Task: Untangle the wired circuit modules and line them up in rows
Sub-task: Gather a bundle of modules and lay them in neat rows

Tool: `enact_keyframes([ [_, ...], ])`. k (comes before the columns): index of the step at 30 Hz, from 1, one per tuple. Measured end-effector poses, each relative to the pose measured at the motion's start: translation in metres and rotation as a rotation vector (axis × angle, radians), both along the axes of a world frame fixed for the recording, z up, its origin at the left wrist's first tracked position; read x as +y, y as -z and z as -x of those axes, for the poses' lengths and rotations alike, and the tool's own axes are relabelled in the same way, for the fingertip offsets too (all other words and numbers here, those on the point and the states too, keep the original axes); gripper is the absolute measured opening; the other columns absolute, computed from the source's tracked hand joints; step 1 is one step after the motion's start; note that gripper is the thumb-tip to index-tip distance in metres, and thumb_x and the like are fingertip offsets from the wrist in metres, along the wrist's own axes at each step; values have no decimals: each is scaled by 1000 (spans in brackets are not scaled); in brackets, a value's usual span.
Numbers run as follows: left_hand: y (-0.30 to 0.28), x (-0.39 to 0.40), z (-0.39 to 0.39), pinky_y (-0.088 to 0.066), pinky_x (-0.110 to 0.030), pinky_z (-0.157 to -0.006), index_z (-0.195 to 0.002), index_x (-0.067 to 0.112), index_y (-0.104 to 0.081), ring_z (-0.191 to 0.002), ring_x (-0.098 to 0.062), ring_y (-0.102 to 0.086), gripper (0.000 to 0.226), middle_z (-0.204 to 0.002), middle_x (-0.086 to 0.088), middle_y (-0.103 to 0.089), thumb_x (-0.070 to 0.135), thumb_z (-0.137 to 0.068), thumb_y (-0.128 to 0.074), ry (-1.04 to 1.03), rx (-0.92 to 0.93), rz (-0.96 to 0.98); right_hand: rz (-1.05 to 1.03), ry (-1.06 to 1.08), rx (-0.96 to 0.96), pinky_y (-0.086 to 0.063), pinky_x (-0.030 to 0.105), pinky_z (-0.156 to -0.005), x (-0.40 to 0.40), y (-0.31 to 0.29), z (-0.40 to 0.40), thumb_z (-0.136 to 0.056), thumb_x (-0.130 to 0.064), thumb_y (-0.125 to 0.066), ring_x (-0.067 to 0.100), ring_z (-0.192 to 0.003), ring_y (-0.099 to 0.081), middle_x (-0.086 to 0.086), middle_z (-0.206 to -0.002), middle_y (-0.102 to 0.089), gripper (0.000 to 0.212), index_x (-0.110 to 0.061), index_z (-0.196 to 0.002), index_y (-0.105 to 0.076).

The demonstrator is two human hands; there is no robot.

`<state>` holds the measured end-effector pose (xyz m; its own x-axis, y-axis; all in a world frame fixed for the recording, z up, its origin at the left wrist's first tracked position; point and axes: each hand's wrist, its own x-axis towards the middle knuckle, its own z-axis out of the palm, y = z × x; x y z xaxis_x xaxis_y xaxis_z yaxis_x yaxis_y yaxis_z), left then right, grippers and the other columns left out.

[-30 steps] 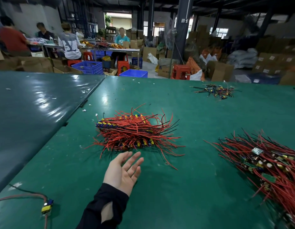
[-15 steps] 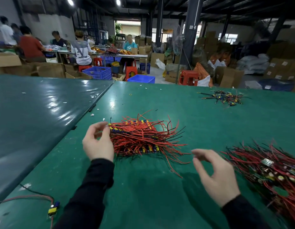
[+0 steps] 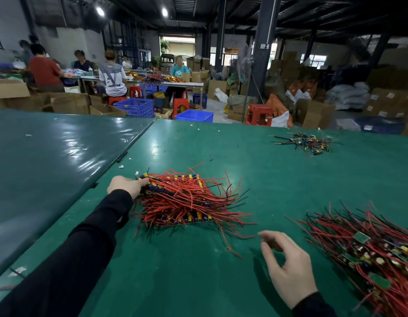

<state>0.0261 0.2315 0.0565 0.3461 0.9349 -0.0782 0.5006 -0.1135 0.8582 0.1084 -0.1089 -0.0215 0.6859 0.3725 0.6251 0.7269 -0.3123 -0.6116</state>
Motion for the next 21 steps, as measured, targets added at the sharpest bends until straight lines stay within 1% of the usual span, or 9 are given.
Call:
enact_keyframes([
  [2,-11,-4,5,-51,-39,-69,-50,4,-51,-56,-27,-49,46,-55,-16,-51,31,-73,-81,38,14,-30,-11,-2,17,-45,14,-73,0,1,0,-76,10,-68,1,-77,-60,-11,-79,-65,30,-19,-86,-69],
  [3,-16,-6,7,-54,-40,-72,-47,9,-46,-55,-24,-46,48,-61,0,-33,30,-72,-81,62,15,-49,-14,-3,21,-46,15,-72,0,1,0,-76,9,-68,1,-77,-60,-10,-79,-65,30,-19,-86,-69],
  [4,-21,-8,9,-55,-42,-75,-46,10,-43,-56,-23,-48,50,-98,-5,-41,29,-72,-82,86,29,-83,-17,-1,24,-46,15,-72,0,1,0,-76,9,-68,2,-77,-60,-10,-79,-66,30,-19,-86,-68],
  [5,-25,-12,11,-56,-44,-76,-47,9,-46,-58,-25,-52,48,-58,-2,-35,28,-72,-82,103,43,-125,-22,3,30,-46,15,-72,0,0,-1,-77,8,-68,2,-77,-60,-9,-79,-66,30,-20,-86,-68],
  [6,-27,-15,12,-57,-45,-78,-52,7,-54,-62,-29,-60,39,-61,-22,-60,27,-72,-82,107,47,-161,-28,8,40,-46,15,-72,-1,0,-1,-77,8,-68,2,-77,-60,-9,-79,-66,30,-21,-86,-68],
  [8,-29,-21,13,-55,-42,-83,-84,2,-71,-82,-34,-67,25,-87,-23,-69,20,-71,-82,115,6,-202,-37,17,70,-46,17,-72,-1,0,-2,-78,6,-68,3,-77,-61,-9,-80,-67,31,-23,-86,-67],
  [12,-38,-29,17,-56,-38,-72,-108,2,-63,-79,-35,-69,40,-91,-25,-69,2,-71,-79,170,-277,15,-47,29,128,-47,17,-71,-2,0,-2,-79,4,-68,3,-78,-61,-8,-81,-68,33,-28,-85,-66],
  [16,-52,-49,15,-57,-29,-58,-93,4,-60,-50,-16,-66,23,-55,-6,-68,-5,-75,-72,208,-611,194,-70,35,162,-47,14,-71,-3,-1,-2,-80,4,-68,4,-78,-62,-7,-82,-69,31,-27,-84,-66],
  [21,-68,-75,12,-58,-27,-55,-83,2,-63,-56,-13,-67,4,-61,-3,-70,5,-85,-65,299,-843,431,-132,58,247,-47,16,-73,-5,-4,-8,-82,4,-65,6,-79,-62,-7,-84,-69,30,-26,-85,-67],
])
